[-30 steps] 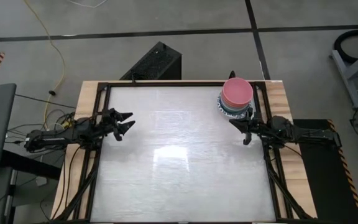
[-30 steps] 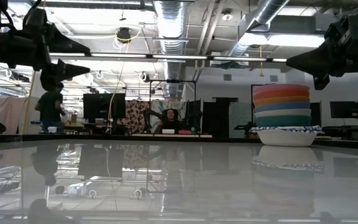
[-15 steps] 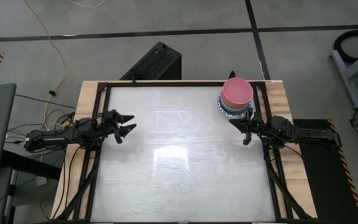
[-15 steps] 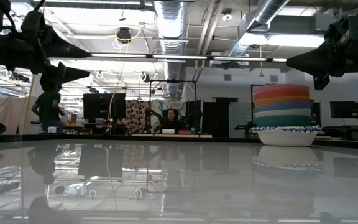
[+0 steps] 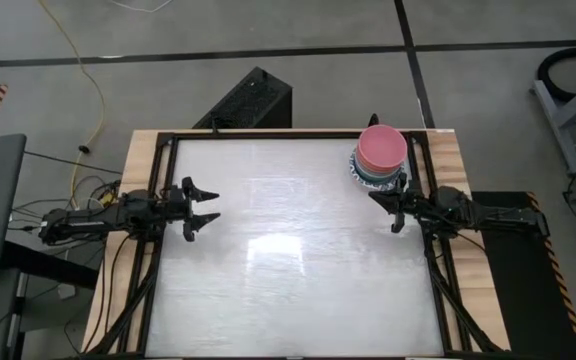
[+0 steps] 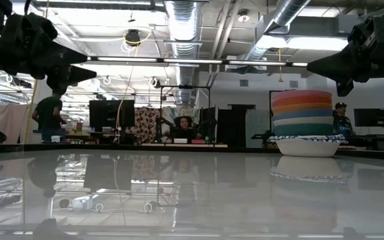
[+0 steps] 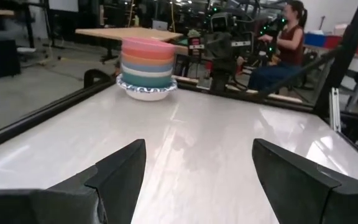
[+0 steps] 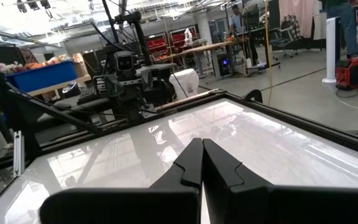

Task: Nest bowls inside each other
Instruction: Return to Home Position

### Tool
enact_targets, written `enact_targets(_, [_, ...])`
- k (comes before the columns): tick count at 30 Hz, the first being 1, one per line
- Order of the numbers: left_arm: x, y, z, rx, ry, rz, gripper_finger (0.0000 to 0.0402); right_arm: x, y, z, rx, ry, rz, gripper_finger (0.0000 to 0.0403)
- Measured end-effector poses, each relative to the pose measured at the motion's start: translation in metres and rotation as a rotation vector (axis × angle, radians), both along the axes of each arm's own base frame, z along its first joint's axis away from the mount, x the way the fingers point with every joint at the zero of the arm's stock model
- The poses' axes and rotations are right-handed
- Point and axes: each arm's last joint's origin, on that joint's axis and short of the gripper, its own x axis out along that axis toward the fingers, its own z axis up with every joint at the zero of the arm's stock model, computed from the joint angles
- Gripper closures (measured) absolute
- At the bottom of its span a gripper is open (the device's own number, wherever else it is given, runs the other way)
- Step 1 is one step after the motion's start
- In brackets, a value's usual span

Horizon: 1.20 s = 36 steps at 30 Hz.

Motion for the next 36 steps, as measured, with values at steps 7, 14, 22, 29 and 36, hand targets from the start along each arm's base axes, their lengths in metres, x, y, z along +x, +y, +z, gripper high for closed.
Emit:
enact_targets(7, [-0.0001,0.0005,0.0004,-0.12,-0.026,0.01,0.0118,0.0,0.0,-0.0001,0.0,0.0,0.0,0.0378])
enact_targets(14, [0.0,0.0003,0.0004,-0.085,-0.019,0.007,0.0118,0.0,0.0,-0.0002,0.0,0.001,0.0,0.0378])
enact_targets(22, [-0.0001,0.0009,0.0004,-0.089,-0.021,0.026,0.0118,0.0,0.0,-0.0002,0.0,0.001,0.0,0.0378])
enact_targets(29, [0.0007,0.0005,-0.0008,-0.079,-0.004,0.013,0.0118,0.0,0.0,-0.0002,0.0,0.001,0.0,0.0378])
enact_targets(36, [0.0042,0.001,-0.0051,-0.11,0.044,0.022,0.0118,0.0,0.0,-0.0001,0.0,0.0,0.0,0.0378])
